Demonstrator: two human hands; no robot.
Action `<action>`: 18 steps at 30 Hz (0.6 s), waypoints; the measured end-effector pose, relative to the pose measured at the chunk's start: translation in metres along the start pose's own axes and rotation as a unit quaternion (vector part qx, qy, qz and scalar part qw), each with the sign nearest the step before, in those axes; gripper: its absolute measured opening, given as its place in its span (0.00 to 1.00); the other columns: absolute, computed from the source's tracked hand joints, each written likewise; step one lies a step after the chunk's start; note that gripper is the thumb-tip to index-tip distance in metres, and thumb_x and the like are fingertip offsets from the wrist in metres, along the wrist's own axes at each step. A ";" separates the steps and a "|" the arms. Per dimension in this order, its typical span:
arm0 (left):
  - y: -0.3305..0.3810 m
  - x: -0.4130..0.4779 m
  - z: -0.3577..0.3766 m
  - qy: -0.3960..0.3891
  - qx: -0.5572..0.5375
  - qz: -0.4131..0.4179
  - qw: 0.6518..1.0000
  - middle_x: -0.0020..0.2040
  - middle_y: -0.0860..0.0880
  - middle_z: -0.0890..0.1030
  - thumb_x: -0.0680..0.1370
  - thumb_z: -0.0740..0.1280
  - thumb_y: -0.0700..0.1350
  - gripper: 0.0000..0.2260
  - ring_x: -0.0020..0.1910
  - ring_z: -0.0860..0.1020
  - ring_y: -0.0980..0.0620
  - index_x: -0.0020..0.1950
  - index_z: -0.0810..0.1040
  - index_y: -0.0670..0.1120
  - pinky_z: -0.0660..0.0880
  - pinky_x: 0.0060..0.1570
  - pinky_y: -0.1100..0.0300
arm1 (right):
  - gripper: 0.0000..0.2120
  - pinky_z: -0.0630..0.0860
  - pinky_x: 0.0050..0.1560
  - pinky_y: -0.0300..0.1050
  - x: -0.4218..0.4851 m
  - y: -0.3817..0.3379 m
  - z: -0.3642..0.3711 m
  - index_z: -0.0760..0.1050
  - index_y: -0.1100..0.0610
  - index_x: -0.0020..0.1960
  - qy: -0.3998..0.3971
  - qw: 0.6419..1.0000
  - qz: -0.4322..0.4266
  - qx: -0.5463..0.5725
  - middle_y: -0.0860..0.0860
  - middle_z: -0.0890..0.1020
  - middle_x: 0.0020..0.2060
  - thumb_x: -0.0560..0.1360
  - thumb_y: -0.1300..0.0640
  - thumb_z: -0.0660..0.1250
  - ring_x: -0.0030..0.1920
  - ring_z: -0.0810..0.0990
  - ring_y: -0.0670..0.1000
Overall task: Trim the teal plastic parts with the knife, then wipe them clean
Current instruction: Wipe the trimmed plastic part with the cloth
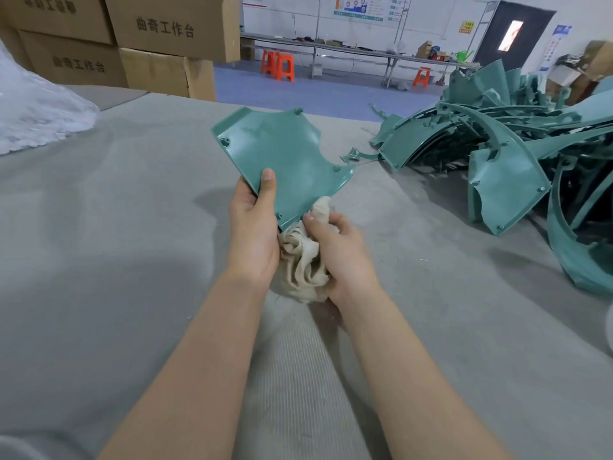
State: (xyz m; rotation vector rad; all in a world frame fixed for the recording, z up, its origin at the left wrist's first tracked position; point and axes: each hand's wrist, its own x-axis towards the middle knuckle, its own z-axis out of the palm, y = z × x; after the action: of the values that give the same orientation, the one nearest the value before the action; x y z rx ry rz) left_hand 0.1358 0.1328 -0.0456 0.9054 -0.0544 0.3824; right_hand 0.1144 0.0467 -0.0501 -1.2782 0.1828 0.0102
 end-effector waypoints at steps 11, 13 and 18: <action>0.006 -0.002 0.003 -0.004 -0.054 -0.048 0.997 0.60 0.43 0.80 0.84 0.55 0.39 0.09 0.54 0.81 0.47 0.61 0.71 0.45 0.79 0.56 0.52 | 0.09 0.77 0.57 0.56 -0.004 -0.001 0.004 0.78 0.57 0.45 -0.017 0.999 -0.037 -0.016 0.59 0.83 0.45 0.78 0.52 0.67 0.48 0.82 0.57; 0.004 -0.004 0.005 -0.011 -0.047 -0.051 0.997 0.56 0.45 0.81 0.83 0.56 0.39 0.09 0.51 0.82 0.48 0.59 0.72 0.46 0.79 0.54 0.54 | 0.05 0.76 0.57 0.58 -0.003 0.003 0.005 0.77 0.57 0.44 -0.003 0.993 -0.093 -0.078 0.57 0.82 0.43 0.77 0.56 0.68 0.45 0.80 0.54; 0.000 -0.003 0.006 -0.017 -0.017 -0.057 0.998 0.49 0.47 0.83 0.83 0.58 0.37 0.07 0.45 0.83 0.51 0.55 0.75 0.45 0.80 0.45 0.57 | 0.14 0.77 0.53 0.53 0.001 0.008 0.005 0.66 0.50 0.46 0.058 0.980 -0.140 -0.132 0.59 0.80 0.49 0.74 0.62 0.70 0.47 0.80 0.57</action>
State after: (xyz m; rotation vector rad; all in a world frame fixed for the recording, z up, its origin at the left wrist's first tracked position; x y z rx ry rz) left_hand 0.1334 0.1273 -0.0423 0.8763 -0.0395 0.2589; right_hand 0.1154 0.0537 -0.0565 -1.5618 0.1022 -0.2910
